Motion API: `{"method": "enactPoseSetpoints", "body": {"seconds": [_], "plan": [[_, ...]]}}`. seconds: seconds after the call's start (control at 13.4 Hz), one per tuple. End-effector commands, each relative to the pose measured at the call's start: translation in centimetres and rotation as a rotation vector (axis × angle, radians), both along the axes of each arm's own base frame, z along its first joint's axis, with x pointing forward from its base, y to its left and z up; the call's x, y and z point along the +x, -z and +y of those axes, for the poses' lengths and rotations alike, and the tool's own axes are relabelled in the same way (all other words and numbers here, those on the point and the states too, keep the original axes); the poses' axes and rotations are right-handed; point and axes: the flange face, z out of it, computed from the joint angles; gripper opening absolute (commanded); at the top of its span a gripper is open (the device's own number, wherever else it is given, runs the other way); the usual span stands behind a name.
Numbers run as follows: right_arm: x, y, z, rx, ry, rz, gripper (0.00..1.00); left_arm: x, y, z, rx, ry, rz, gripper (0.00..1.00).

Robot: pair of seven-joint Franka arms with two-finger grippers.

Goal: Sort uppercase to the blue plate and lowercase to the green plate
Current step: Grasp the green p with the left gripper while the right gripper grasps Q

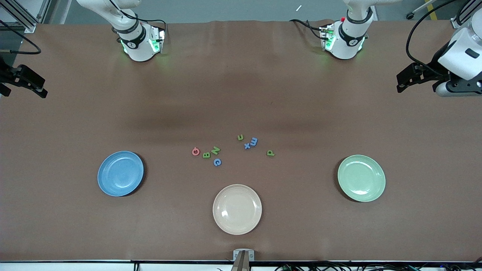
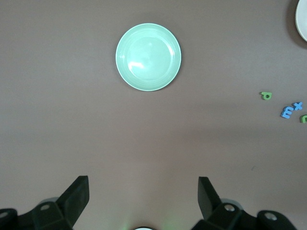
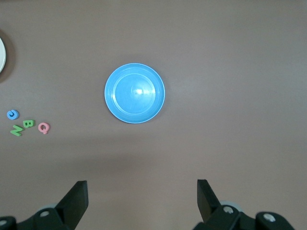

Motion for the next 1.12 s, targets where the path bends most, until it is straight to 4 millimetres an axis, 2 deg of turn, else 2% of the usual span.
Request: {"method": "enactPoseSetpoints", "body": {"seconds": [0.0, 0.15, 0.22, 0.3, 0.37, 0.45, 0.6, 0.75, 0.82, 0.9, 0.97, 1.05], "plan": [[0.3, -0.2, -0.7, 0.037, 0.027, -0.025, 1.0, 0.1, -0.5, 0.1, -0.009, -0.01, 0.004, 1.0], [0.5, 0.0, -1.3, 0.079, 0.044, -0.034, 1.0, 0.1, -0.8, 0.3, 0.001, 0.0, -0.002, 1.0], [0.4, 0.1, -0.5, 0.084, 0.016, -0.02, 1.0, 0.2, -0.7, 0.3, 0.0, 0.001, 0.0, 1.0], [0.5, 0.7, 0.6, 0.083, -0.006, 0.008, 1.0, 0.6, 0.1, 0.3, -0.002, 0.004, 0.014, 1.0], [0.5, 1.4, 1.0, 0.084, -0.004, 0.042, 1.0, 1.0, 1.1, -0.5, -0.008, 0.006, 0.034, 1.0], [1.3, 2.9, 1.4, 0.085, -0.015, 0.075, 1.0, 1.9, 2.8, -1.7, -0.017, 0.017, 0.058, 1.0], [5.0, 11.0, 4.9, 0.075, -0.072, 0.233, 1.0, 3.5, 5.9, -6.4, -0.027, 0.01, 0.055, 1.0], [5.6, 12.9, 6.8, 0.073, -0.101, 0.27, 1.0, 4.9, 9.6, -10.5, -0.036, -0.021, 0.067, 1.0], [6.5, 15.5, 8.9, 0.065, -0.127, 0.303, 1.0, 5.9, 12.5, -13.1, -0.047, -0.012, 0.062, 1.0], [7.1, 16.7, 10.4, 0.065, -0.139, 0.297, 1.0, 6.7, 14.9, -15.7, -0.067, 0.017, 0.038, 0.99], [8.1, 18.8, 12.1, 0.092, -0.147, 0.282, 1.0, 7.2, 17.5, -17.7, -0.069, 0.047, 0.046, 0.99], [8.9, 20.9, 12.9, 0.118, -0.115, 0.283, 1.0, 7.4, 20.5, -20.1, -0.075, 0.081, 0.055, 0.99]]}}
